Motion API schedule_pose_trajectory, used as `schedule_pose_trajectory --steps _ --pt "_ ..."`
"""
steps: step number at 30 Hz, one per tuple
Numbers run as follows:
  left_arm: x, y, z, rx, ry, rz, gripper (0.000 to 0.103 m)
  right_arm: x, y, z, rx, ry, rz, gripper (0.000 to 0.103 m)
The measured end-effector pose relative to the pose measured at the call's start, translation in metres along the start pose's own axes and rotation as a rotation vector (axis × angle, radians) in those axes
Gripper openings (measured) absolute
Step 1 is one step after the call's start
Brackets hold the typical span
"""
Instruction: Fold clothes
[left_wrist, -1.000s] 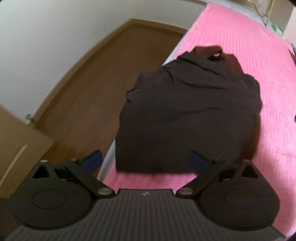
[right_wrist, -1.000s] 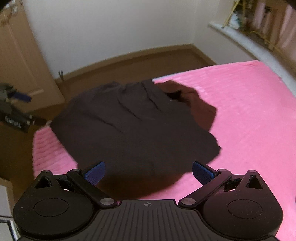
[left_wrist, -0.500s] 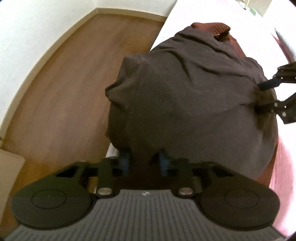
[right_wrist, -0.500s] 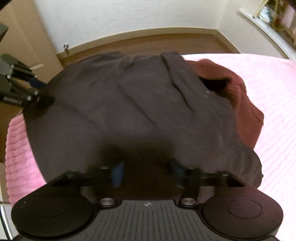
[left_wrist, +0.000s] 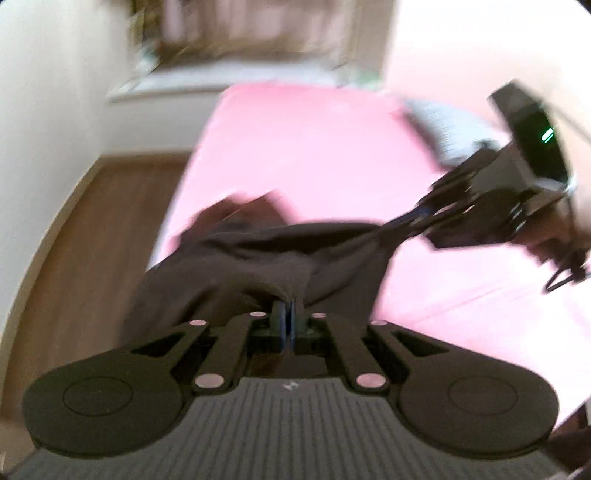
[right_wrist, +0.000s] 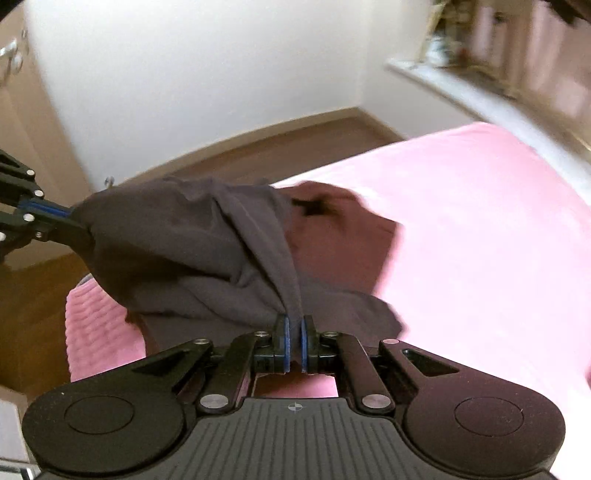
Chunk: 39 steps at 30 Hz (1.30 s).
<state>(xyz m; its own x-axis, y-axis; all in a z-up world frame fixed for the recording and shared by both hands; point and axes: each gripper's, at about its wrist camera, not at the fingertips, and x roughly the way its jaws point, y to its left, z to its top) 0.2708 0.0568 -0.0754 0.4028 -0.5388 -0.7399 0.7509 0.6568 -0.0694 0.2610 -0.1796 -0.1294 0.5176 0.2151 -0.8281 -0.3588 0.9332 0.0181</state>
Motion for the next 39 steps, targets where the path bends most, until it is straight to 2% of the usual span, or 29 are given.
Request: schedule_pose_trajectory --steps 4,7,10,12,13,14,15,16,18,21,25,28,31,32,33,34,36,37,39 --pt "0.008 -0.135 0.019 0.088 -0.002 -0.159 0.0 -0.083 -0.051 -0.064 0.094 -0.057 -0.066 0.003" --pt "0.018 -0.241 0.029 0.154 0.01 -0.287 0.0 -0.144 -0.107 -0.141 0.196 -0.052 -0.141 0.004" --pt "0.029 -0.347 0.04 0.219 0.023 -0.415 0.0 -0.192 -0.164 -0.229 0.314 0.005 -0.222 0.004" --pt "0.049 -0.411 0.037 0.261 0.08 -0.523 0.015 -0.223 -0.2 -0.29 0.411 0.065 -0.315 0.005" --pt "0.058 -0.433 0.031 0.292 0.106 -0.542 0.034 -0.239 -0.218 -0.32 0.46 0.095 -0.362 0.019" --pt "0.067 -0.455 0.024 0.324 0.132 -0.561 0.044 -0.255 -0.231 -0.347 0.515 0.121 -0.408 0.037" --pt "0.076 -0.473 0.019 0.352 0.159 -0.569 0.044 -0.27 -0.238 -0.367 0.561 0.112 -0.437 0.08" --pt "0.084 -0.481 0.016 0.371 0.186 -0.551 0.044 -0.284 -0.246 -0.385 0.605 0.099 -0.464 0.09" --pt "0.102 -0.48 0.011 0.381 0.241 -0.502 0.046 -0.3 -0.249 -0.408 0.667 0.088 -0.456 0.09" --pt "0.119 -0.449 -0.002 0.38 0.311 -0.409 0.048 -0.292 -0.235 -0.418 0.742 0.087 -0.413 0.09" --pt "0.136 -0.407 -0.013 0.388 0.373 -0.283 0.052 -0.238 -0.203 -0.393 0.771 0.06 -0.295 0.09" --pt "0.145 -0.367 -0.015 0.363 0.395 -0.215 0.054 -0.174 -0.179 -0.37 0.727 0.046 -0.231 0.09" --pt "0.144 -0.34 -0.015 0.355 0.397 -0.178 0.063 -0.12 -0.163 -0.361 0.724 0.077 -0.272 0.09" --pt "0.144 -0.332 -0.016 0.357 0.398 -0.167 0.064 -0.103 -0.164 -0.362 0.76 0.098 -0.302 0.09" --pt "0.145 -0.325 -0.017 0.362 0.4 -0.158 0.064 -0.09 -0.169 -0.369 0.804 0.12 -0.33 0.086" --pt "0.147 -0.319 -0.018 0.367 0.405 -0.152 0.064 -0.088 -0.171 -0.375 0.837 0.141 -0.355 0.049" --pt "0.15 -0.31 -0.018 0.376 0.409 -0.149 0.064 -0.099 -0.171 -0.387 0.836 0.18 -0.384 0.009" --pt "0.15 -0.309 -0.016 0.387 0.405 -0.152 0.064 -0.112 -0.17 -0.394 0.841 0.173 -0.372 0.003" --pt "0.151 -0.312 -0.009 0.421 0.382 -0.166 0.064 -0.151 -0.163 -0.406 0.832 0.188 -0.406 0.003"
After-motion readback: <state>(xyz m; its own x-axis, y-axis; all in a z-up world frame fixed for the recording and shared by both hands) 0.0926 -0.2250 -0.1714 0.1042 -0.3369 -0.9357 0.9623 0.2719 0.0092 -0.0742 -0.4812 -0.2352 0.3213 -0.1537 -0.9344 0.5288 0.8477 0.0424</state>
